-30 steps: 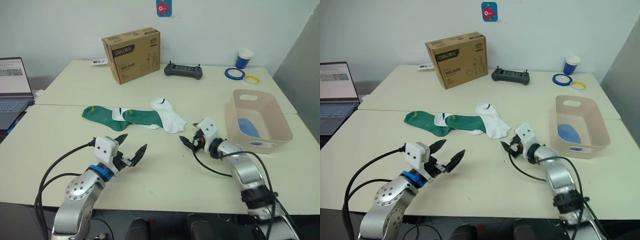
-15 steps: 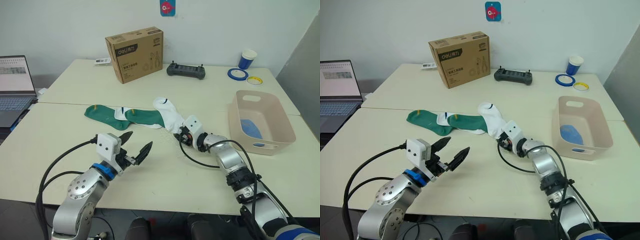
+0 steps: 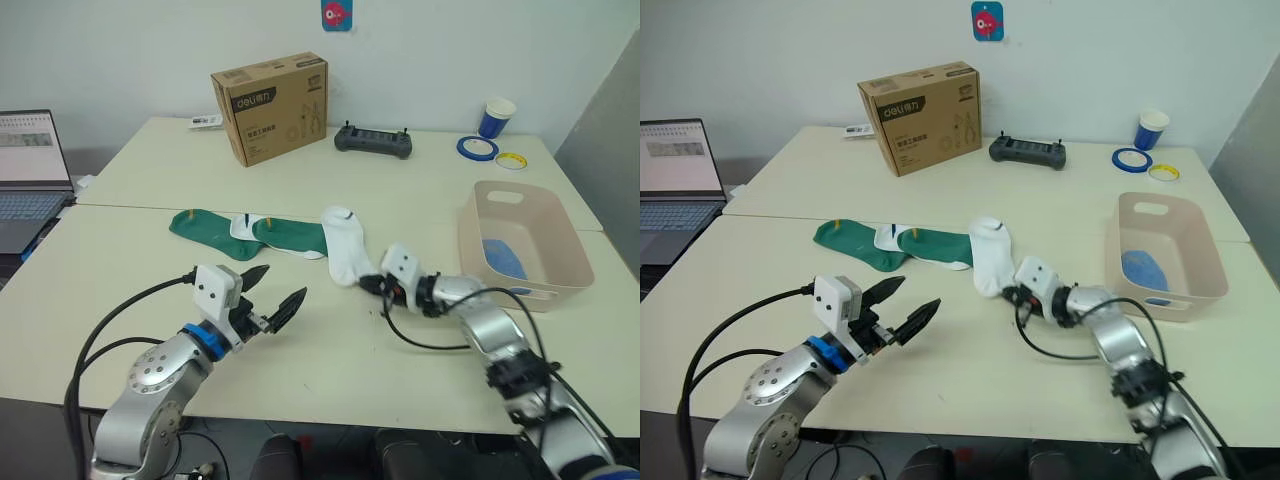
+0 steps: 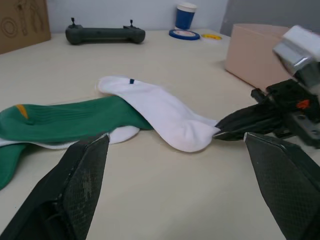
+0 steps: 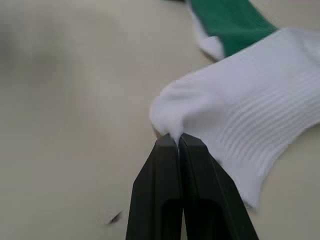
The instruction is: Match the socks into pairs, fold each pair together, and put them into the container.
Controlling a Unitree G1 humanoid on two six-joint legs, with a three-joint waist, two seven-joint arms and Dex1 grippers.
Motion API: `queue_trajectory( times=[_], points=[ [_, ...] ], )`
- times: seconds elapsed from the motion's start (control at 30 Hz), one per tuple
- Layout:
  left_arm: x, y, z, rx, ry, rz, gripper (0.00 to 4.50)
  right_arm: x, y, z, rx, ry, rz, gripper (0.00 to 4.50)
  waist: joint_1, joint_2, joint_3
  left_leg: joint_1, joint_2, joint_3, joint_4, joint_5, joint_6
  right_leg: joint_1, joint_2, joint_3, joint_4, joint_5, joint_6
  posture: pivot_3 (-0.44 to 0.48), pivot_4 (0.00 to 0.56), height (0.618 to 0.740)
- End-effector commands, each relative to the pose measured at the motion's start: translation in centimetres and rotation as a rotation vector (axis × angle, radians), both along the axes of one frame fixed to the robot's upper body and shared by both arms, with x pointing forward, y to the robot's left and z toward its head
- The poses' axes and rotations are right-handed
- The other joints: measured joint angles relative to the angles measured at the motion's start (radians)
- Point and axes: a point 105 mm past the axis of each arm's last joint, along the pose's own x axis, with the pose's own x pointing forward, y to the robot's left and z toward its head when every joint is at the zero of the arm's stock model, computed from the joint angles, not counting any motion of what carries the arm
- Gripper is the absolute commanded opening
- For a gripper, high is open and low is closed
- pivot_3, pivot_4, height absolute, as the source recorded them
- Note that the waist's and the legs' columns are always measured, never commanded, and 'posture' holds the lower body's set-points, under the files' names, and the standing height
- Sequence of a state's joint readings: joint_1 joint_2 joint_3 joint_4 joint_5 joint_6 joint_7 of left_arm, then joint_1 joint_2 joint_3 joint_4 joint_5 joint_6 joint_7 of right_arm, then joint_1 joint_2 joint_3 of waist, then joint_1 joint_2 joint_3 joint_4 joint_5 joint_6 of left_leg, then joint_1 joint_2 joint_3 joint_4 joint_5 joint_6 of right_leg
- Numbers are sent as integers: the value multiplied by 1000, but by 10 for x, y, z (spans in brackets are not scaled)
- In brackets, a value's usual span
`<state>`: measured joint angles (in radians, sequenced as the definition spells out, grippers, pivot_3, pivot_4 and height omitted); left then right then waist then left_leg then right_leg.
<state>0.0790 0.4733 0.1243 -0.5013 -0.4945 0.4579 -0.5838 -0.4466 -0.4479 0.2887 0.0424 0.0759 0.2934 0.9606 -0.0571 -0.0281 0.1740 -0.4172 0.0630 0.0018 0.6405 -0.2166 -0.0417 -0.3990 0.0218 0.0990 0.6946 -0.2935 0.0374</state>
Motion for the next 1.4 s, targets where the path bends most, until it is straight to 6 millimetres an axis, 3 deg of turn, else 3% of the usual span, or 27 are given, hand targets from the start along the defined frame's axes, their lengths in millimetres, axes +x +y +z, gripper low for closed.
queue_trajectory(
  times=[0.03, 0.07, 0.17, 0.23, 0.33, 0.47, 0.6, 0.8, 0.93, 1.07, 1.23, 1.37, 1.4],
  points=[
    [-10, 0, -2, 12, 36, -82, 4500, -32, -1, 14, -16, -16, 160, 50, -1, 0, 0, 0, 0, 0, 0, 0, 0, 0, 0, 0, 0, 0, 0, 0, 150, 740],
    [-11, 0, -3, 17, 45, -91, 4500, -37, -3, 13, -29, -2, 177, 50, -2, 0, 1, 0, 0, 0, 0, 0, 0, 0, 0, 0, 0, 0, -1, 0, 150, 740],
    [-20, 2, -11, 39, 129, -169, 4500, -79, -29, 3, -149, 33, 333, 50, 0, -1, 1, 1, 0, 0, 0, 0, 0, -1, 0, 0, 0, -2, -4, 0, 150, 740],
    [-22, 3, -13, 49, 159, -198, 4500, -92, -40, 1, -173, 64, 366, 50, 3, -2, 2, 0, 0, 0, 0, 0, 0, -1, -1, 0, 0, -3, -6, 0, 150, 740],
    [-22, 5, -14, 65, 181, -222, 4500, -93, -48, 2, -173, 72, 351, 50, -4, -4, 3, 1, 0, 1, 0, 0, 0, 0, -2, 0, -1, -4, -6, 0, 150, 740],
    [-8, 4, -14, 106, 180, -239, 4500, -79, -64, -1, -233, 12, 293, 50, -3, -5, 4, 2, 0, 1, 2, 0, 0, -2, -2, 0, -1, -2, -6, 0, 150, 740],
    [9, -8, -14, 121, 171, -281, 4500, -79, -64, 3, -197, 32, 274, 939, 2, -5, 4, 0, -1, 2, 1, 0, 0, -4, -2, 1, -4, -2, -6, 0, 150, 740],
    [47, -26, -16, 146, 164, -291, 4500, -80, -71, 28, -8, 185, 102, 2984, 13, -5, 4, -2, -1, 0, 0, 0, 0, 1, -1, -1, -6, 1, 1, 0, 150, 740],
    [71, -36, -18, 161, 158, -285, 4500, -73, -77, 37, 148, 279, -84, 2984, 23, -5, 4, -1, -1, -2, 0, 0, 0, 4, 0, -2, -7, 2, 2, 0, 150, 740],
    [87, -47, -22, 202, 149, -299, 4500, -68, -91, 11, 63, 275, -228, 2984, 25, -5, 4, -1, -1, -2, 0, 0, 0, 4, 0, -2, -8, 2, 2, 0, 150, 740],
    [101, -58, -34, 274, 159, -307, 4500, -82, -83, -17, -30, 288, -248, 2984, 23, -5, 4, -1, -1, -2, 0, 0, 0, 5, 0, -2, -12, 3, 3, 0, 150, 740],
    [103, -63, -37, 274, 165, -323, 4500, -88, -76, -23, -35, 300, -237, 2984, 22, -5, 4, 0, -1, -2, 0, 0, 0, 7, 0, -2, -13, 4, 5, 0, 150, 740],
    [100, -65, -38, 271, 168, -340, 4316, -89, -73, -22, -33, 301, -229, 3021, 22, -5, 4, 1, -1, -2, 0, 0, 0, 8, 0, -2, -13, 4, 5, 0, 150, 740]
  ],
)
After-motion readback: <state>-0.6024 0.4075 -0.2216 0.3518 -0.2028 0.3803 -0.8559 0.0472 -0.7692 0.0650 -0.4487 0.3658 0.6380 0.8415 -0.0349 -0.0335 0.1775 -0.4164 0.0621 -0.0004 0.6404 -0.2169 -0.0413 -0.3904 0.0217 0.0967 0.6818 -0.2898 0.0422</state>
